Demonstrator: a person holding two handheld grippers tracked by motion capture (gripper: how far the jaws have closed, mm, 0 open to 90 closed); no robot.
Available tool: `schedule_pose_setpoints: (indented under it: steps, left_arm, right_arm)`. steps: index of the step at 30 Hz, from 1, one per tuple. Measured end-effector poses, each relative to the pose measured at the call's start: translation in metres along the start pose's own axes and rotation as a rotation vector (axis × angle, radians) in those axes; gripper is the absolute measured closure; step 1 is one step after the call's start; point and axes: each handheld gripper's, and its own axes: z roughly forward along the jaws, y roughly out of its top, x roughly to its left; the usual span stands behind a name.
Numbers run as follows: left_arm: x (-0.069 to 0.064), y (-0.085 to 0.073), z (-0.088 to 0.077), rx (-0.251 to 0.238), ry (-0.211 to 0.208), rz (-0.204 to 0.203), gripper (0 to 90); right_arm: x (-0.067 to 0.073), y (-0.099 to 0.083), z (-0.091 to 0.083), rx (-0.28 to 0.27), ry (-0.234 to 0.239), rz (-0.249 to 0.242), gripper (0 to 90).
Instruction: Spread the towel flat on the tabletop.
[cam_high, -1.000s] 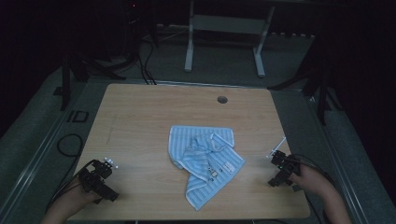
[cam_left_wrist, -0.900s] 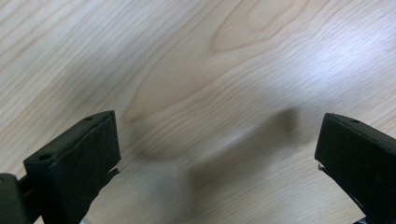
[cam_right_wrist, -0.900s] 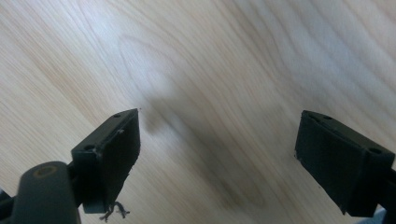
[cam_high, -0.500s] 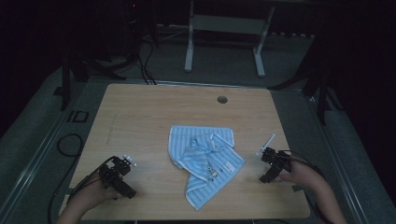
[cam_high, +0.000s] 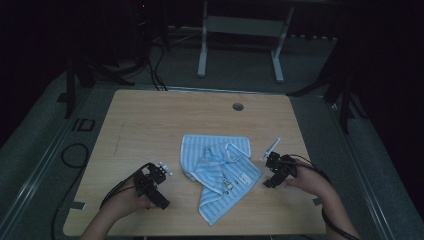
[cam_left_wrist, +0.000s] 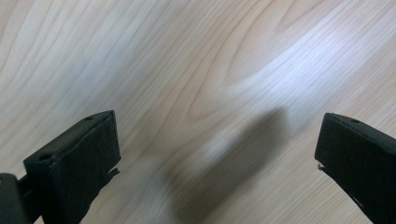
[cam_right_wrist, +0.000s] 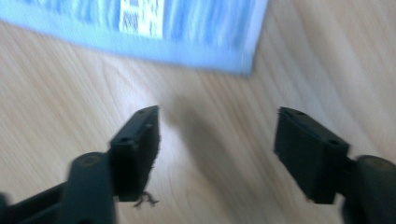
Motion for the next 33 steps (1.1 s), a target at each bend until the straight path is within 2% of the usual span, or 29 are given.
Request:
schedule_pose_setpoints:
  steps: [9,11,12,13,14,18,20,22,24,26,28,30,33]
  left_arm:
    - [-0.028,0.032,0.005,-0.013,-0.005,0.086,0.0]
    - [-0.030,0.034,0.006,-0.017,-0.004,0.088,0.0]
    - [-0.037,0.041,0.006,-0.027,-0.007,0.106,0.0]
    - [-0.040,0.045,0.006,-0.030,-0.009,0.115,0.0]
    - [-0.044,0.048,0.006,-0.033,-0.004,0.124,0.0]
    - [-0.055,0.060,0.004,-0.061,-0.034,0.157,0.0]
    - [-0.060,0.066,0.004,-0.075,-0.030,0.173,0.0]
    - [-0.064,0.070,0.003,-0.090,-0.024,0.176,5.4]
    - [-0.068,0.075,0.003,-0.099,-0.015,0.189,6.0]
    - [-0.074,0.078,0.003,-0.112,-0.027,0.207,8.0]
    - [-0.080,0.082,0.004,-0.132,-0.037,0.221,14.3]
    - [-0.086,0.087,0.006,-0.139,-0.047,0.240,14.4]
    - [-0.093,0.094,0.012,-0.158,-0.050,0.241,14.4]
  right_arm:
    - [0.011,0.032,0.001,-0.035,-0.013,-0.075,43.0]
    - [0.013,0.037,0.001,-0.049,-0.017,-0.087,44.8]
    - [0.014,0.040,0.000,-0.057,-0.017,-0.091,45.3]
    - [0.017,0.049,-0.001,-0.077,-0.017,-0.109,46.3]
    - [0.018,0.053,-0.001,-0.084,-0.016,-0.111,46.6]
    - [0.020,0.067,0.000,-0.131,-0.023,-0.132,48.8]
    - [0.021,0.073,0.000,-0.153,-0.024,-0.138,49.7]
    - [0.022,0.079,0.000,-0.162,-0.027,-0.138,50.6]
    - [0.023,0.084,0.002,-0.177,-0.027,-0.141,51.7]
    - [0.023,0.089,0.002,-0.190,-0.024,-0.150,52.3]
    - [0.024,0.093,0.003,-0.201,-0.020,-0.156,55.0]
    - [0.026,0.096,0.005,-0.203,-0.011,-0.159,55.6]
    - [0.026,0.100,0.010,-0.200,-0.008,-0.159,59.6]
